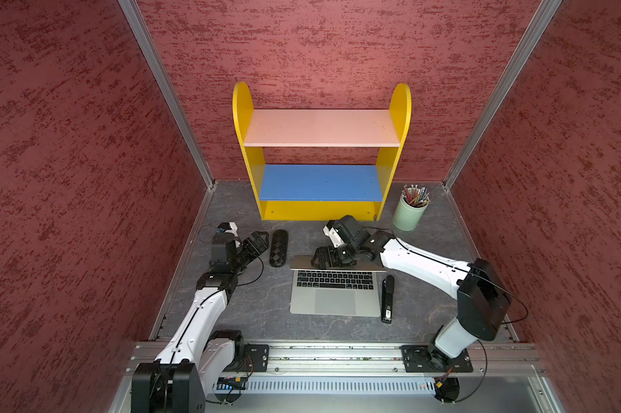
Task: Close the laptop lid and set it aside
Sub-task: Close the lid of the laptop.
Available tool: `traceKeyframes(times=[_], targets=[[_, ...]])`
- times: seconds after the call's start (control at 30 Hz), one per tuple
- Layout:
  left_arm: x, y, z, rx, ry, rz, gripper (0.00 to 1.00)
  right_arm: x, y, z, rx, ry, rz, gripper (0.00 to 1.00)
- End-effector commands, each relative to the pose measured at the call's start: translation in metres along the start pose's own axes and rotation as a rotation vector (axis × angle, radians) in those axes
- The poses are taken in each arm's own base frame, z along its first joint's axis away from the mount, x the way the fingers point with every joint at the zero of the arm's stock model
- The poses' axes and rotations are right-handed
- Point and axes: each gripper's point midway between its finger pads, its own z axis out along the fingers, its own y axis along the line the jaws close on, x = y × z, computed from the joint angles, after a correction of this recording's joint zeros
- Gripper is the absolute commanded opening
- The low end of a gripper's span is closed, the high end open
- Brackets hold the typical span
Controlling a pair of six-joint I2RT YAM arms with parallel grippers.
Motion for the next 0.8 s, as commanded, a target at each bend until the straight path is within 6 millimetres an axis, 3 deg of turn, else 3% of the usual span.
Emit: traceKeyframes(times=[0.0, 0.77], targets=[[-0.008, -0.012, -0.003, 0.036, -0.021, 0.026, 1.00, 0.028, -0.007, 0.005, 0.033, 0.075, 0.009, 0.98], [-0.006, -0.012, -0.003, 0.038, -0.016, 0.025, 1.00, 0.053, -0.021, 0.015, 0.051, 0.107, 0.036, 0.99]])
